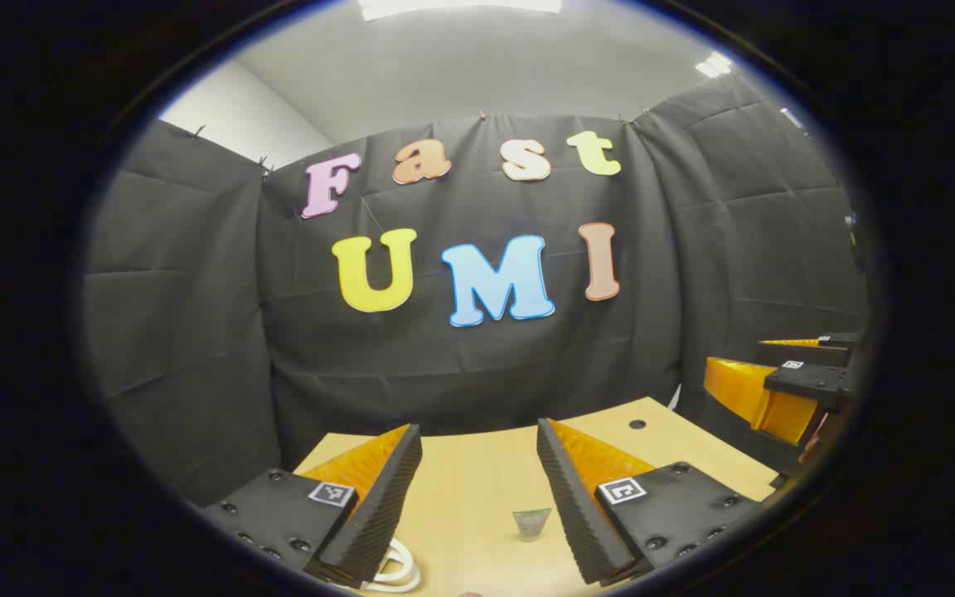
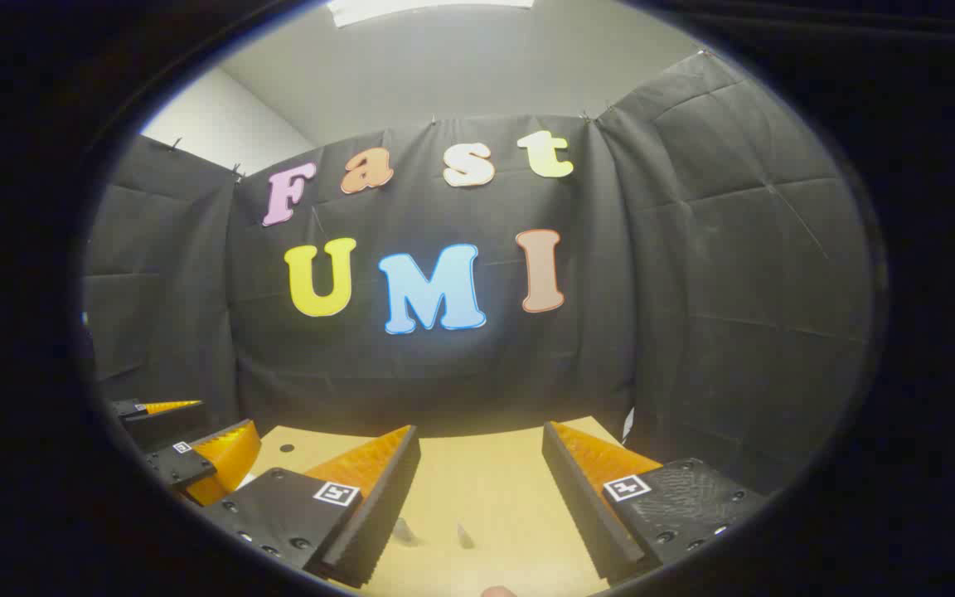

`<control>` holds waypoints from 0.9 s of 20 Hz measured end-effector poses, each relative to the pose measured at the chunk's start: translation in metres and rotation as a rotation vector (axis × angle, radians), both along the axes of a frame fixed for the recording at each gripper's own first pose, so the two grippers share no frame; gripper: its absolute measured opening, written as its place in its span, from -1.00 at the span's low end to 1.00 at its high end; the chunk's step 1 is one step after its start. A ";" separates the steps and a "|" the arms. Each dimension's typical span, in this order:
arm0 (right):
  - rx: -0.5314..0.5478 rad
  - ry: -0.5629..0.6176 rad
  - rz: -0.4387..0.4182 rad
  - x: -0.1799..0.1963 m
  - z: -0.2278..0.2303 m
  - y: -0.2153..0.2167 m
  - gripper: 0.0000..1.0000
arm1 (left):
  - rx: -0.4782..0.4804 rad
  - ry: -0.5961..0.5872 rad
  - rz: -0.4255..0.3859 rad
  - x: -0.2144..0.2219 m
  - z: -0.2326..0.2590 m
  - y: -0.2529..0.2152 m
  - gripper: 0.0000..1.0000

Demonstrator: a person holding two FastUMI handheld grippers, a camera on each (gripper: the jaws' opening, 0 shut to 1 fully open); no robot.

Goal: First open the suitcase, pack the skin care products into it, and then close the suitcase.

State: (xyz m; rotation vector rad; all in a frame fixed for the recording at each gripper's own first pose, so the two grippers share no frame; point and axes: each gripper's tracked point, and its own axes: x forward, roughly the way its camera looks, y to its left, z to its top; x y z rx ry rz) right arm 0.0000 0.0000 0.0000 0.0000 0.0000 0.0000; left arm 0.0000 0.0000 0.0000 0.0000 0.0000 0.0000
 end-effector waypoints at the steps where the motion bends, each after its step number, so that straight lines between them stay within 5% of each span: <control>1: 0.001 0.003 0.001 0.000 -0.001 0.000 0.81 | -0.003 -0.004 0.002 0.000 0.000 0.001 0.80; 12: 0.003 0.014 -0.013 -0.001 -0.011 0.003 0.87 | 0.062 0.056 0.072 0.004 -0.032 0.026 0.82; 18: 0.013 0.029 -0.032 -0.006 -0.018 -0.001 0.81 | 0.065 0.201 0.118 0.007 -0.108 0.052 0.83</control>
